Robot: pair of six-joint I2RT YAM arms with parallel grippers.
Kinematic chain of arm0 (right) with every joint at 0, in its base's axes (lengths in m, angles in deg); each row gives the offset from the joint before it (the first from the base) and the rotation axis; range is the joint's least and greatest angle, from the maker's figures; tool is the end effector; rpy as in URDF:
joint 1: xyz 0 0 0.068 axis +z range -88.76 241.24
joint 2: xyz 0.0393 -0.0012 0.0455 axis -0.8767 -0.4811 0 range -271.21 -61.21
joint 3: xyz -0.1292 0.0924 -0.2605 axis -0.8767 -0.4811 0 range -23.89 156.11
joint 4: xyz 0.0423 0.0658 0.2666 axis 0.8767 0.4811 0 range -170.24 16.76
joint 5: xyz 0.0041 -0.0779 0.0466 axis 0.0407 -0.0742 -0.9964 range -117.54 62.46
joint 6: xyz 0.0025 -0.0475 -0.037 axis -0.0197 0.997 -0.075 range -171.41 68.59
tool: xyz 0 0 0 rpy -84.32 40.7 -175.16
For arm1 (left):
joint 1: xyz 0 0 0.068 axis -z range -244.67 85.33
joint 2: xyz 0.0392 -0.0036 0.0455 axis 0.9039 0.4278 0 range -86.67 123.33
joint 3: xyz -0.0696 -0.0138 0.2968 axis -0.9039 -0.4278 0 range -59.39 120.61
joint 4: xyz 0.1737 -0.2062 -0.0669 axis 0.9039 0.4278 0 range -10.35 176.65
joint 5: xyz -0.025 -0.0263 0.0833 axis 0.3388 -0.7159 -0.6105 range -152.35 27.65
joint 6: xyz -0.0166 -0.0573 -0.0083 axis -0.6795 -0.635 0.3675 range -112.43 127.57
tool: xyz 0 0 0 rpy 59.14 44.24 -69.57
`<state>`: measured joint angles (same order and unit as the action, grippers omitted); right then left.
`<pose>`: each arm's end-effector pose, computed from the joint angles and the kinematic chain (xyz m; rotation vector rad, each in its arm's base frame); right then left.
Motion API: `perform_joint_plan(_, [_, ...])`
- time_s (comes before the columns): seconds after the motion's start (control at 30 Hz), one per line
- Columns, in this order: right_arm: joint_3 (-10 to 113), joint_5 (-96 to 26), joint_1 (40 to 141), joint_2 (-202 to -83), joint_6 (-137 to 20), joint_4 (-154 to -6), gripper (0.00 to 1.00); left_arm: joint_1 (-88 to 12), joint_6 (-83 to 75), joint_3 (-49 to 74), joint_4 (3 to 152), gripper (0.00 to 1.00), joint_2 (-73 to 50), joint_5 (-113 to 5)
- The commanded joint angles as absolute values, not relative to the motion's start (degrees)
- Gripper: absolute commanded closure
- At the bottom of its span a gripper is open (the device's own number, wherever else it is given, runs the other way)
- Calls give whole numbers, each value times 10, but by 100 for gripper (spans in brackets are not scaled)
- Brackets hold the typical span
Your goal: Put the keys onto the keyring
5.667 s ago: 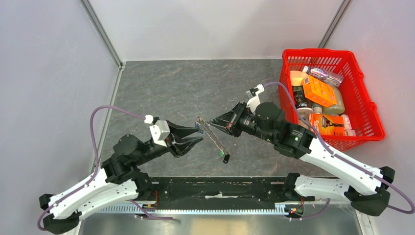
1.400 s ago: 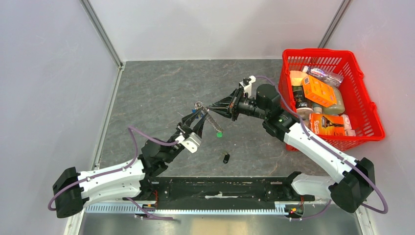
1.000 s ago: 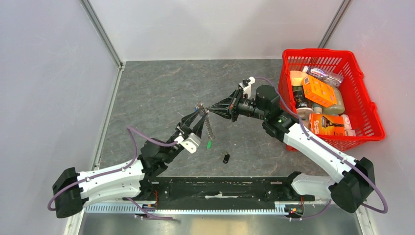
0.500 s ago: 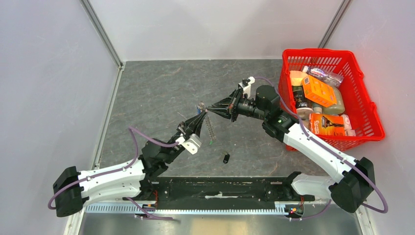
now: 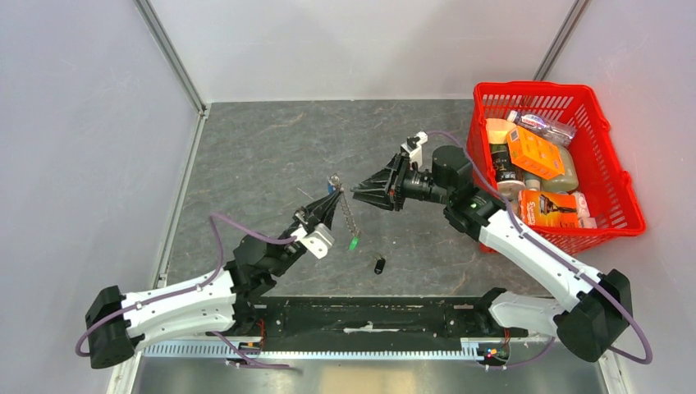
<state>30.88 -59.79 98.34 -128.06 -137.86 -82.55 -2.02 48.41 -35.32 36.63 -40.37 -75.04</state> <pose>0.2109 0.1892 0.3716 0.4247 2.1873 1.9027 0.0960 -0.1642 0.3265 0.8253 0.8978 -0.1989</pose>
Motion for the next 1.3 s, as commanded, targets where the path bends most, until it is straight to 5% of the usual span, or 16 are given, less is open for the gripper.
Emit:
perform_joint_plan(0.0, [316,-690,956,-1256,-1255,-739,62,-18,417,-315,421,98,-460,-767])
perform_joint_plan(0.23, [424,-706,949,-1207,-903,-489,59,-18,278,-266,587,98,-515,-729])
perform_joint_plan(0.43, [481,-687,950,-1150,-737,-455,56,-19,157,-229,673,98,-525,-637])
perform_joint_plan(0.67, [515,-763,973,-1181,-685,-457,60,-19,40,-219,686,98,-546,-501])
perform_joint_plan(0.97, [584,-765,1099,-1249,-596,-418,61,-19,-70,-269,575,98,-559,-416])
perform_joint_plan(1.27, [575,-794,1117,-1227,-599,-450,62,-19,-118,-291,538,98,-571,-391])
